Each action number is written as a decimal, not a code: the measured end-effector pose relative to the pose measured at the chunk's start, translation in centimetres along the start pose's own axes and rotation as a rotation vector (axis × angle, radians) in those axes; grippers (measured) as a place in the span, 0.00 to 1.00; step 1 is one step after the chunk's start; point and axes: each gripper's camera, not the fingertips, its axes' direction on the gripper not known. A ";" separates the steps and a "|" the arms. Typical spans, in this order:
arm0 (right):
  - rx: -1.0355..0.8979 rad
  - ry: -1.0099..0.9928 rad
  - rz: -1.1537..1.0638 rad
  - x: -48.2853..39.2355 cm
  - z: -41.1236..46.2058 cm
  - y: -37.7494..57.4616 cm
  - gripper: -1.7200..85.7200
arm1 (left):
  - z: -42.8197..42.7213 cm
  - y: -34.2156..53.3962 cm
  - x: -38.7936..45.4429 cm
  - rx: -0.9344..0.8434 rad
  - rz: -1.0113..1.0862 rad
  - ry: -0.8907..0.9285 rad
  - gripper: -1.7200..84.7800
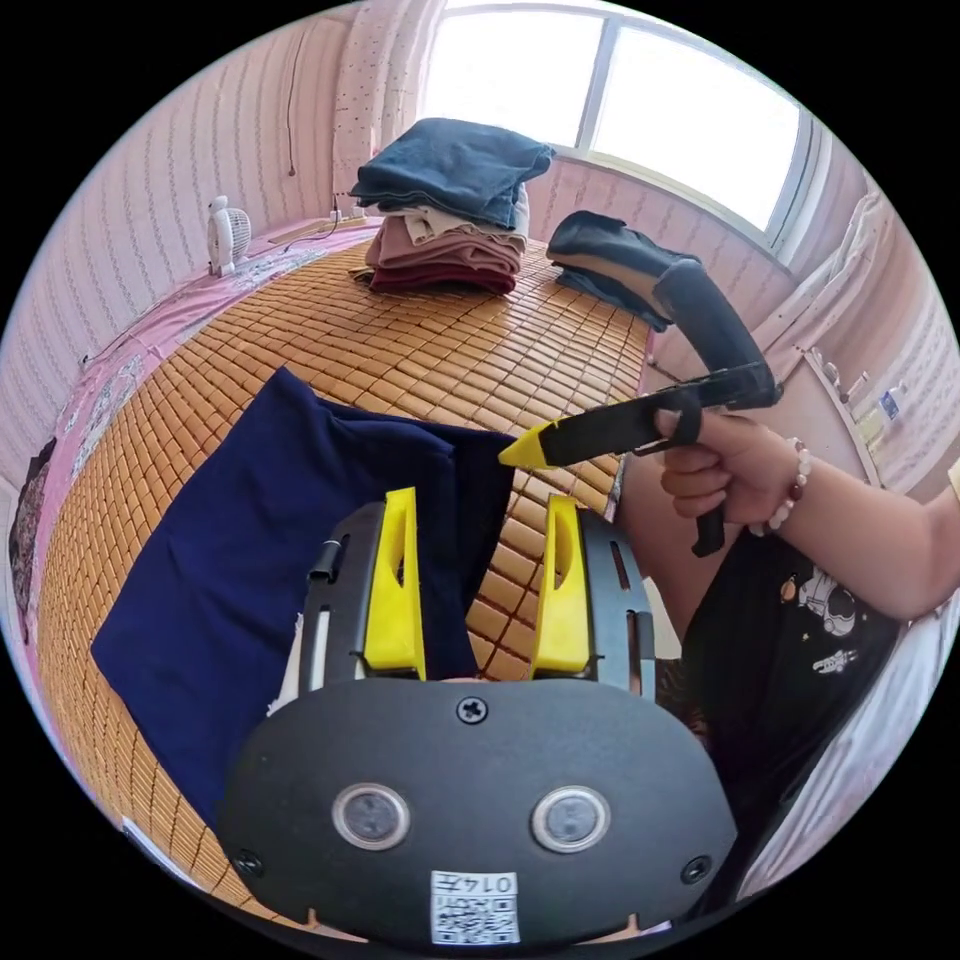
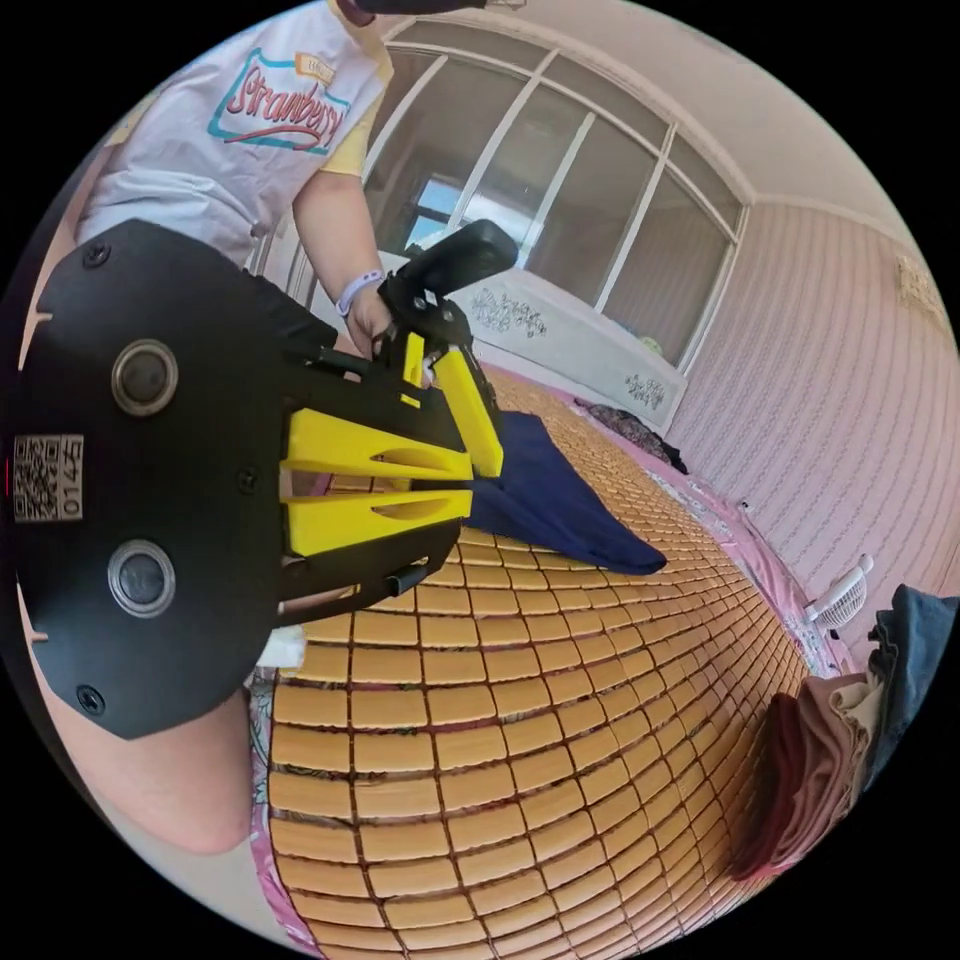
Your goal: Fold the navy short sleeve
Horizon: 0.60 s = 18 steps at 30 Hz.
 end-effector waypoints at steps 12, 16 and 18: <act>0.185 0.111 0.063 4.0 -2.9 2.8 0.13 | 0.2 4.4 1.6 -0.088 0.016 0.185 0.02; 0.207 0.192 0.216 7.1 -3.0 3.3 0.13 | -1.1 7.9 3.2 -0.110 0.054 0.227 0.02; 0.230 0.178 0.265 8.0 -3.1 3.7 0.09 | -1.9 9.2 3.4 -0.103 0.048 0.227 0.02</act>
